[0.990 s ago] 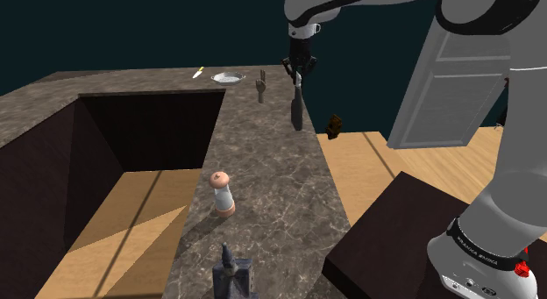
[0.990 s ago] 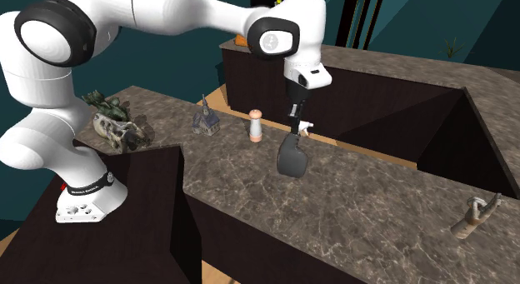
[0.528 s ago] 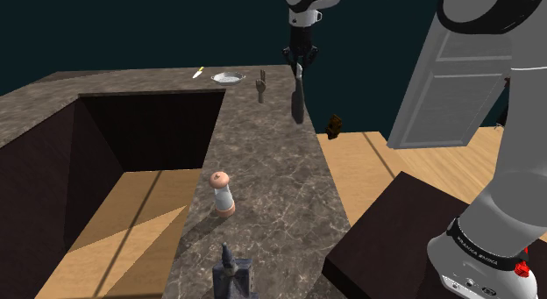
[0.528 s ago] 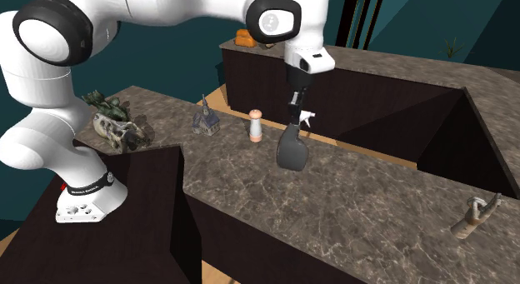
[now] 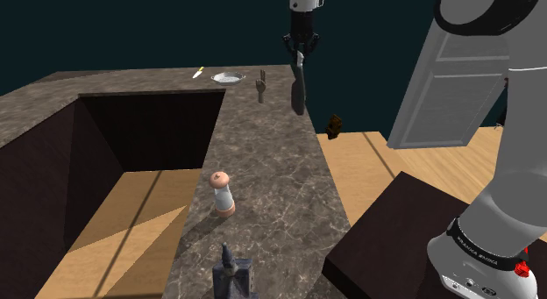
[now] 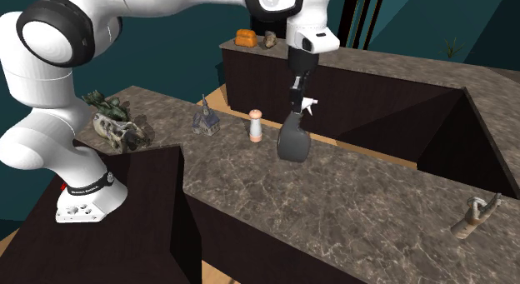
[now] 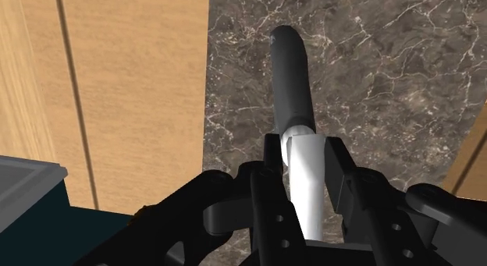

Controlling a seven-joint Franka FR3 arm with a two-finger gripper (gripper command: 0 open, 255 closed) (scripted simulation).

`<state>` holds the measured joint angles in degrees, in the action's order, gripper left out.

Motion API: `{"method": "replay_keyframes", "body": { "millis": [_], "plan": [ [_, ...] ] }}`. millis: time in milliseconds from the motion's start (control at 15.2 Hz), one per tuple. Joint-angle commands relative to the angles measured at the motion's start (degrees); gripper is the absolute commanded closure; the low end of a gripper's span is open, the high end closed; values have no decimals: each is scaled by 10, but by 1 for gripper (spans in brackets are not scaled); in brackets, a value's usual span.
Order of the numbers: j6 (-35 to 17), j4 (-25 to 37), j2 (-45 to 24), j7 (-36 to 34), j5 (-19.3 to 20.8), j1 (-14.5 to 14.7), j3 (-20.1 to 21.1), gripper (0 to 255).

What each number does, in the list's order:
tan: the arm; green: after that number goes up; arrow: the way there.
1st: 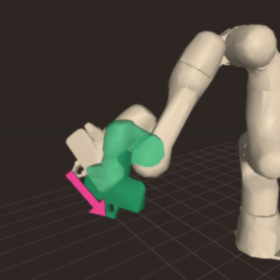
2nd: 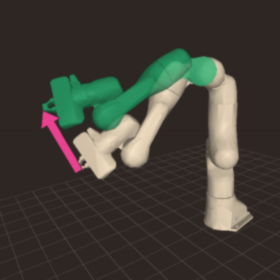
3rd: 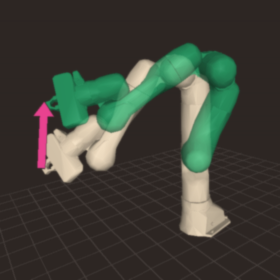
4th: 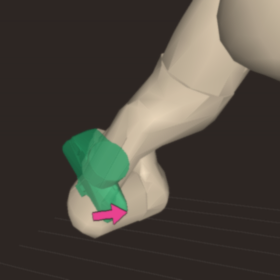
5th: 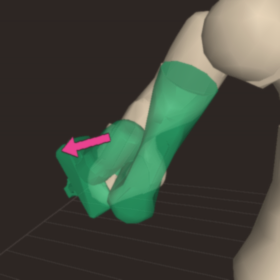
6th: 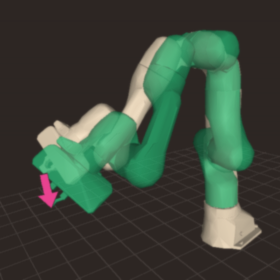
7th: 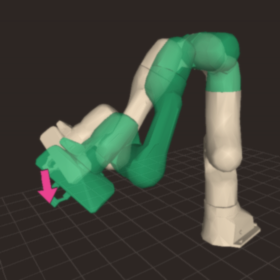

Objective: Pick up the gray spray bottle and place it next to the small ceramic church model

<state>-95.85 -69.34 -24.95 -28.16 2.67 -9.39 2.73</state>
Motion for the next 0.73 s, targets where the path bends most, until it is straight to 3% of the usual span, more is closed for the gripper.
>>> {"method": "replay_keyframes", "body": {
  "millis": [0, 660],
  "plan": [
    [18, 24, -6, 0, 0, 1, 0, 255],
    [123, 173, -50, 3, 2, 5, 0, 255]
  ]
}}
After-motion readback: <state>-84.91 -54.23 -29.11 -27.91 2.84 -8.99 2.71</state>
